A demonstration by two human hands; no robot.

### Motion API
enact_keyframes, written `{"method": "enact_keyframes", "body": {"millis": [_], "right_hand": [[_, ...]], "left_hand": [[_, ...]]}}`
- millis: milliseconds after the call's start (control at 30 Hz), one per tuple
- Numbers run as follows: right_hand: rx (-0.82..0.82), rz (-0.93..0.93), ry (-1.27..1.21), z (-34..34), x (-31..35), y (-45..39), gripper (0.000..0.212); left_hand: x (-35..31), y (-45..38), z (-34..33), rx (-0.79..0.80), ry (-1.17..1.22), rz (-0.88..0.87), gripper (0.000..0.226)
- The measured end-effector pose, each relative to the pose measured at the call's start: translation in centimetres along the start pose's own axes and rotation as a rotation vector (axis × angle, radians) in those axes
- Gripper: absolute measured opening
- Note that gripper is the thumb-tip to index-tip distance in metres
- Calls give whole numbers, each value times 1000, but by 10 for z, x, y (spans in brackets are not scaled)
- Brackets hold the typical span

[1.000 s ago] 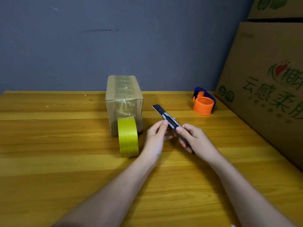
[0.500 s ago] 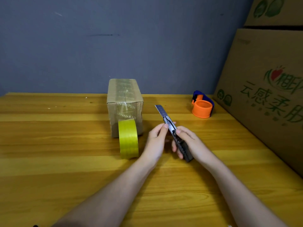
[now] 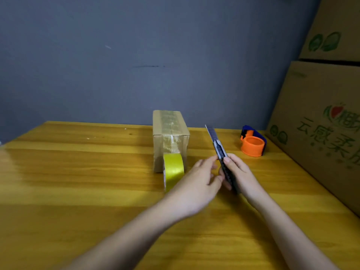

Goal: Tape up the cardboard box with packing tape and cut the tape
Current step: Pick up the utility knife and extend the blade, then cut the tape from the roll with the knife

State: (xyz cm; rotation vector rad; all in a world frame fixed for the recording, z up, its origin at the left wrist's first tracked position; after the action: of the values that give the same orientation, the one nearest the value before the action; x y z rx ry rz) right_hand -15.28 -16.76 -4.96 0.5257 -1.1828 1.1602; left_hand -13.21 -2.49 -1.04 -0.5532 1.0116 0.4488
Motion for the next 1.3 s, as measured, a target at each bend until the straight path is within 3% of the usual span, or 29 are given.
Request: {"method": "enact_keyframes", "body": {"millis": [100,233,400,567,733,833,1100,1200,1300], "right_hand": [[34,10,93,-10,13,-2,20],[68,10,103,-23,34,-6,20],[102,26,120,-34,49,-10,23],[102,21,135,-36,50,-12,22],[112,2,159,-37,46,-12,24],[125,-12,166,-38,45,-11,25],[163,-13,214,-38,39,-9,21],[180,26,322,-35,43,-6,17],[173,112,619,-26,48,-4,15]], "left_hand": [[-19,11,42,-97,-147,-106,33],[-7,8,91,-306,-201,-163,27],[33,3,122,-444,-87,-58,51],[57,2,119,-282,-14,46,81],[58,0,110,-138,164,117,85],[60,-4,105,-124,310,115,88],[62,-5,101,-121,385,160,90],[60,-5,100,-100,387,175,92],[60,-4,100,-98,398,187,94]]}}
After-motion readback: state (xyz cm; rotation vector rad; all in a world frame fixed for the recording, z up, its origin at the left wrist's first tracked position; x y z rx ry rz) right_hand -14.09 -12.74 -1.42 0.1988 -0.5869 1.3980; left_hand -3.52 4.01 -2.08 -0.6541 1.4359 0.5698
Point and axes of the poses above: each hand's wrist, its own y-axis away from the middle knuckle, its own z-axis out of the back of the hand, x = y × z, the point moved 5 cm from there along -y, towards the middle knuckle, and after that the axes turned 14 degrees about y, right-handed, at the moved point
